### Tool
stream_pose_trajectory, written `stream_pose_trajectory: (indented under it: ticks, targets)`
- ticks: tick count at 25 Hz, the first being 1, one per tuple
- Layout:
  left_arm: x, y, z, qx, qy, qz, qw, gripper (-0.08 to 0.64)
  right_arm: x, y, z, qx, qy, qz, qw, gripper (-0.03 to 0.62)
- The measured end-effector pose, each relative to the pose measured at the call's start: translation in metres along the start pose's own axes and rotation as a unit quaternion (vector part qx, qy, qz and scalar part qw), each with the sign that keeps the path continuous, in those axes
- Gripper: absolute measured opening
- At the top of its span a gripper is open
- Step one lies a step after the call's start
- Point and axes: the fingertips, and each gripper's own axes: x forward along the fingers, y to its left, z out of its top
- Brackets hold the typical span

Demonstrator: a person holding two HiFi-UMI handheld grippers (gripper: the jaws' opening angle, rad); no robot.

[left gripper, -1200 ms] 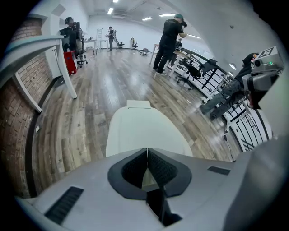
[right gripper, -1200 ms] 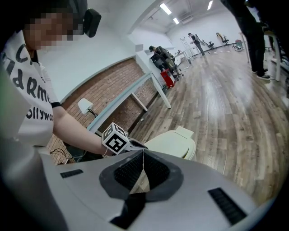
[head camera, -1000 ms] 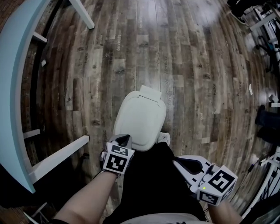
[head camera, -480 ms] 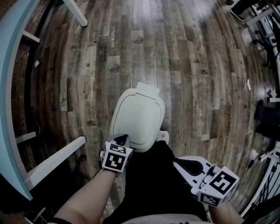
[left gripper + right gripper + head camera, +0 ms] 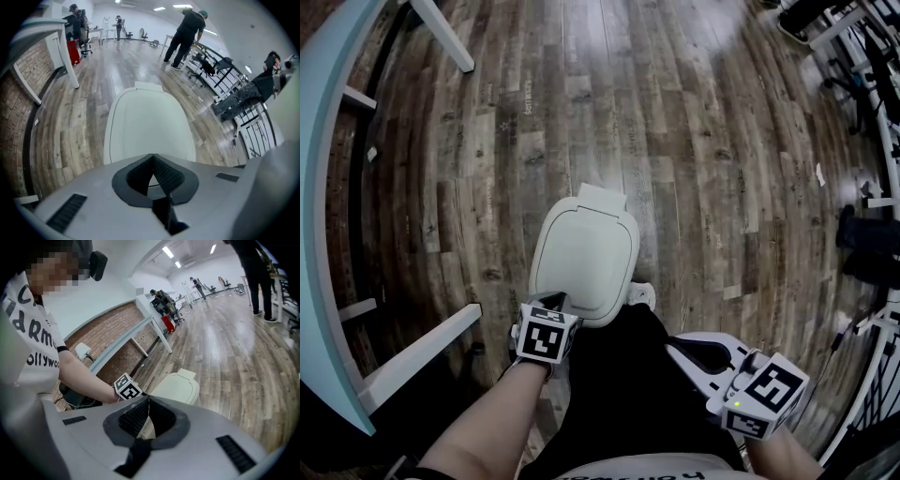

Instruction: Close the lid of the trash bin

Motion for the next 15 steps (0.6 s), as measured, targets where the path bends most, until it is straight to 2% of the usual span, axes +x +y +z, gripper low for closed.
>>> stream_pose_trajectory:
  ticks: [3, 5, 6, 7, 10, 13, 15]
  targets:
    - [-0.045, -0.021, 0.024, -0.026, -0.049, -0.057, 0.9968, 0.008, -0.015, 0.019, 0.022, -0.002, -0.012, -0.007, 1.0, 0.011]
    - [-0.092, -0.041, 0.055, -0.035, -0.121, -0.105, 0.9865, 0.008, -0.021, 0.036, 0.043, -0.02, -0.024, -0.01, 0.999, 0.011]
    - [-0.121, -0.049, 0.078, -0.033, -0.169, -0.129, 0.9766, 0.008, -0.023, 0.044, 0.058, -0.039, -0.035, -0.012, 0.999, 0.011]
    - [-0.156, -0.056, 0.104, -0.027, -0.219, -0.152, 0.9633, 0.008, -0.024, 0.051, 0.075, -0.061, -0.049, -0.014, 0.997, 0.011]
    - [-0.276, -0.082, 0.164, 0.015, -0.342, -0.212, 0.9154, 0.008, -0.038, 0.079, 0.133, -0.123, -0.086, -0.027, 0.988, 0.011]
    - [-0.393, -0.094, 0.196, 0.055, -0.425, -0.22, 0.8761, 0.008, -0.061, 0.126, 0.193, -0.18, -0.13, -0.027, 0.975, 0.011]
    - [-0.46, -0.092, 0.208, 0.072, -0.468, -0.198, 0.8581, 0.008, -0.078, 0.164, 0.232, -0.223, -0.163, -0.021, 0.961, 0.011]
